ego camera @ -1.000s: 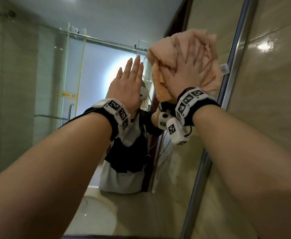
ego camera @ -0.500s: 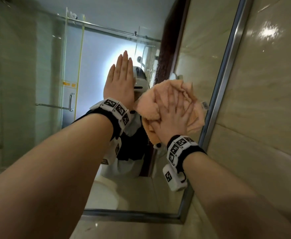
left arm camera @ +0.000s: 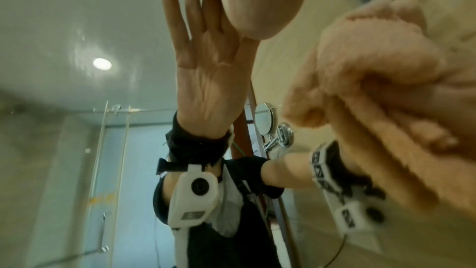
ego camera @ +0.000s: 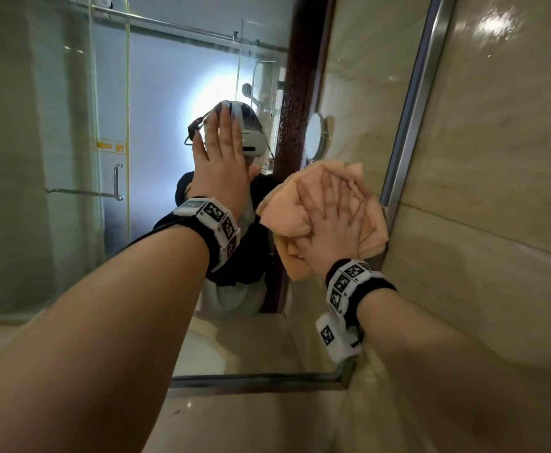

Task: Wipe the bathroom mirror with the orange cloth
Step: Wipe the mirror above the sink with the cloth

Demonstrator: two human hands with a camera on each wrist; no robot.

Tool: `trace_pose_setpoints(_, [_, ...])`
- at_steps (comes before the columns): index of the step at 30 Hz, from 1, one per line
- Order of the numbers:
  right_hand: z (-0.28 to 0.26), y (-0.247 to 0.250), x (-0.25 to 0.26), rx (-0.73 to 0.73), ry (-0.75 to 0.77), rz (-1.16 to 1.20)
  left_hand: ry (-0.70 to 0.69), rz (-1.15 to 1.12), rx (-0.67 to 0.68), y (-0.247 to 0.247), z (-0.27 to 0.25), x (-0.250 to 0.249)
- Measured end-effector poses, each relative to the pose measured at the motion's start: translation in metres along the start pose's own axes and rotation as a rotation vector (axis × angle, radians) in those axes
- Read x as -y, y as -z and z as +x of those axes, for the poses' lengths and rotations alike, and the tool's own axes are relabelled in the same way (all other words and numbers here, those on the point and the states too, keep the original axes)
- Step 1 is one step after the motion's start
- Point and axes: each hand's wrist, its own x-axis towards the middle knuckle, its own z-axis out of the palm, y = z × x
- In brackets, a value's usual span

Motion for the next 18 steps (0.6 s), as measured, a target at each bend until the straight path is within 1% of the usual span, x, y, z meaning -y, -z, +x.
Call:
trace_pose_setpoints(3, [0.027, 0.018, 0.008, -0.028, -0.061, 0.046, -0.032, 0.003, 0.07, 0.009, 0.004, 0.002])
trace_pose_setpoints(6, [0.059, 0.039, 0.009, -0.082, -0.075, 0.064, -0.064, 0.017, 0.121, 0.017, 0.008, 0.005])
trace_pose_setpoints(9, [0.087, 0.056, 0.003, -0.12, -0.094, 0.079, -0.054, 0.019, 0.182, 0.021, 0.011, 0.005])
trace_pose_setpoints(11, [0.106, 0.068, -0.003, -0.16, -0.122, 0.089, -0.051, 0.033, 0.182, 0.021, 0.013, 0.003])
trace_pose_setpoints(13, [0.126, 0.081, -0.009, -0.2, -0.172, 0.101, -0.046, 0.025, 0.182, 0.02, 0.014, 0.003])
trace_pose_setpoints(15, [0.146, 0.092, -0.015, -0.229, -0.251, 0.137, -0.034, 0.003, 0.212, 0.023, 0.014, 0.003])
trace_pose_setpoints(18, [0.161, 0.098, -0.014, -0.276, -0.342, 0.186, -0.036, -0.002, 0.219, 0.023, 0.015, 0.004])
